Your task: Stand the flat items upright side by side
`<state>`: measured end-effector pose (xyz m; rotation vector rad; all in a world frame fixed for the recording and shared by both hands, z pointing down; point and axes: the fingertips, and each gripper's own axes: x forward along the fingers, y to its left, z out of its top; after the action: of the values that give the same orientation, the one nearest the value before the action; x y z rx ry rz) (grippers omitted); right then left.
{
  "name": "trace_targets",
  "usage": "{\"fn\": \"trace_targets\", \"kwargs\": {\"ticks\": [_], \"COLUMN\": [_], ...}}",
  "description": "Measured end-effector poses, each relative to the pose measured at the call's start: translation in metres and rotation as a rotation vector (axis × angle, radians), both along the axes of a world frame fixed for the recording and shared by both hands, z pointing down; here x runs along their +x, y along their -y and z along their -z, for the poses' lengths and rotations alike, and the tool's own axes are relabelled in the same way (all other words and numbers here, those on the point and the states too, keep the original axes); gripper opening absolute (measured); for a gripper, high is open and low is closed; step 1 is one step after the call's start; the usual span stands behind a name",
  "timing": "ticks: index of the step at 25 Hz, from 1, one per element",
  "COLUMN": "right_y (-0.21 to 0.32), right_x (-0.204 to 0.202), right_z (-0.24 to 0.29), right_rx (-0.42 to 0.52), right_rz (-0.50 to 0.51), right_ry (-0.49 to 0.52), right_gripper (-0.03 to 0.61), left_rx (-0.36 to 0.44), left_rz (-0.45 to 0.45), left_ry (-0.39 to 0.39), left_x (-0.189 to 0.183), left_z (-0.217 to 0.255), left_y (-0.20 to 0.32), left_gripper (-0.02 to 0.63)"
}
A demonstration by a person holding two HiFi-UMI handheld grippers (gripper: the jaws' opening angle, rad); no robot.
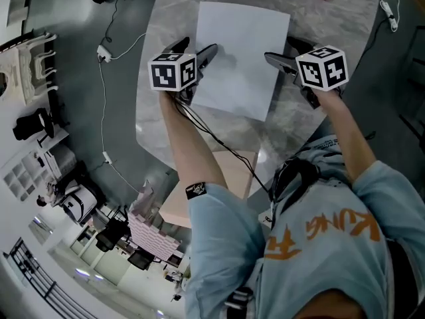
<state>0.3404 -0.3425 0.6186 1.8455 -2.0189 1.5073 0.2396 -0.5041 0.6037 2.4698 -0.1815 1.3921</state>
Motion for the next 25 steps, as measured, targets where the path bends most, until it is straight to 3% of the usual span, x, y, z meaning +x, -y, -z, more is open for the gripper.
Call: {"fn": "trace_targets", "kwargs": {"ticks": [7,11,18,25], "right_y": [0.004,0.004,0.009,0.001], "right_x": [0.004,0.008,0.004,0.014], "right_z": [-0.017,-0.020,-0.016,0.002], "right_rx": [-0.047,-0.064,-0.068,-0.033], "right_rz": [0.016,0.025,0.032,0.024], "right_ry": [-0.001,0.004,0.009,-0.062], "right_gripper": [0.396,0.399,0.381,0.364], "left_rx": [-0.088,-0.111,-0.089,-0.045], "left_rz": [0.035,0.048,0.052,0.060], "left_ry": [-0.041,-0.058,-0.053,-0.095], "left_x": [0.001,0.005,0.001,0.006], "left_z": [-0.016,-0.018,-0.013,0.004], "left_y": [-0.004,-0.009,-0.008,-0.019], "left_gripper": [0.377,0.342,0.333,0.328]}}
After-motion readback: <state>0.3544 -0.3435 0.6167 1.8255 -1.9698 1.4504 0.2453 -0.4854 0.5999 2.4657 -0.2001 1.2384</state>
